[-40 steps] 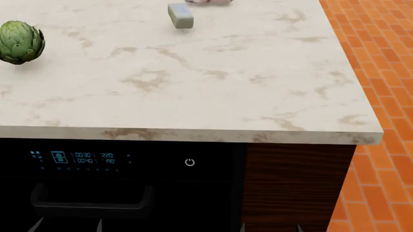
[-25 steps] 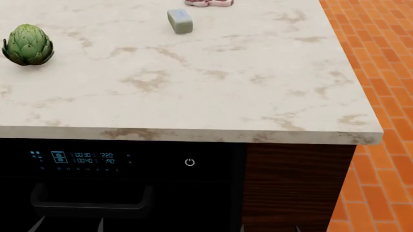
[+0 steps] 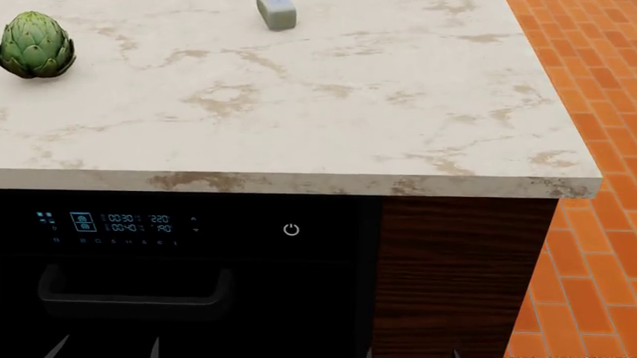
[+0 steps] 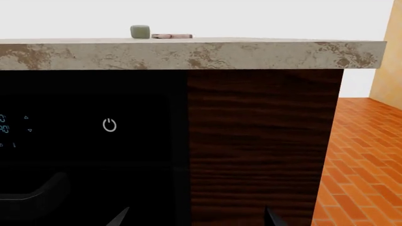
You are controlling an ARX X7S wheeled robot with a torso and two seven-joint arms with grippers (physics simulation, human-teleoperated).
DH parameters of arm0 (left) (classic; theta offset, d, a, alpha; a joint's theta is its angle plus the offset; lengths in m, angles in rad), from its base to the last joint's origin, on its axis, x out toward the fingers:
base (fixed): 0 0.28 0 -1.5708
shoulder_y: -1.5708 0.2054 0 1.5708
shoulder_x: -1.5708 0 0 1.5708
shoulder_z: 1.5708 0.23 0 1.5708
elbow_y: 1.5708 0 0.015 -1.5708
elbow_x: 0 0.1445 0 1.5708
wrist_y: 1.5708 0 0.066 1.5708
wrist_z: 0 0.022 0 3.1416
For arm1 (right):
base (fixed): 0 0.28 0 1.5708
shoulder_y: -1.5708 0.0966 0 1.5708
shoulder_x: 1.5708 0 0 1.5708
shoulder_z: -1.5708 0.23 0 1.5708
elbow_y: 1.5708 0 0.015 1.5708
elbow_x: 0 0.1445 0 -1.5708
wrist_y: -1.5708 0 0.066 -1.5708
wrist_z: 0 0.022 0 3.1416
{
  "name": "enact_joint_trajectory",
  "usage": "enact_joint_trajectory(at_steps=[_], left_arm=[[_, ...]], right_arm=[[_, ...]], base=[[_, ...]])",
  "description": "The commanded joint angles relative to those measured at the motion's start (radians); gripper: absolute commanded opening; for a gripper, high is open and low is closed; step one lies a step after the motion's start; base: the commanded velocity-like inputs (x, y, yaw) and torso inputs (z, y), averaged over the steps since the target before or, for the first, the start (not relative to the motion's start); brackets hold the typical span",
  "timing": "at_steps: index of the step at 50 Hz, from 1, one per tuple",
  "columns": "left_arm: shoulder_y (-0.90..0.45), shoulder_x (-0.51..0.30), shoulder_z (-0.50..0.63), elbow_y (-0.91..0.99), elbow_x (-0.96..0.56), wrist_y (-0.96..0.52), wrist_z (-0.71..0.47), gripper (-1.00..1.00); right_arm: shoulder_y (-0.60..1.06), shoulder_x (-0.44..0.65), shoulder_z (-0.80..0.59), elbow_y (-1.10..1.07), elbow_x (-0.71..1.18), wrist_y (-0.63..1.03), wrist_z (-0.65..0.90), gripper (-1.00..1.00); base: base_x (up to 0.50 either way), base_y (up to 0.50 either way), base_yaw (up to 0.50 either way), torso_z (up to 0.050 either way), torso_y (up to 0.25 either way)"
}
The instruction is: Open the dishwasher door
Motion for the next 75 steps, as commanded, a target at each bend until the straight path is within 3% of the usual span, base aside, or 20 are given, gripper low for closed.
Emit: enact_joint_trajectory(at_steps=[1, 75], left_arm=[[-0.002, -0.01, 0.016, -0.015, -0.025, 0.007, -0.013, 1.0], [-0.002, -0.068, 0.087, -0.02, -0.079, 0.025, -0.1, 1.0]], right_arm=[[-0.006, 0.017, -0.023, -0.008, 0.001, -0.006, 0.019, 1.0], [-0.016, 0.075, -0.068, -0.021, 0.106, -0.013, 0.071, 1.0]], base=[[0.0, 0.0, 0.0, -0.05, 0.0], [0.0, 0.0, 0.0, -0.05, 0.0]])
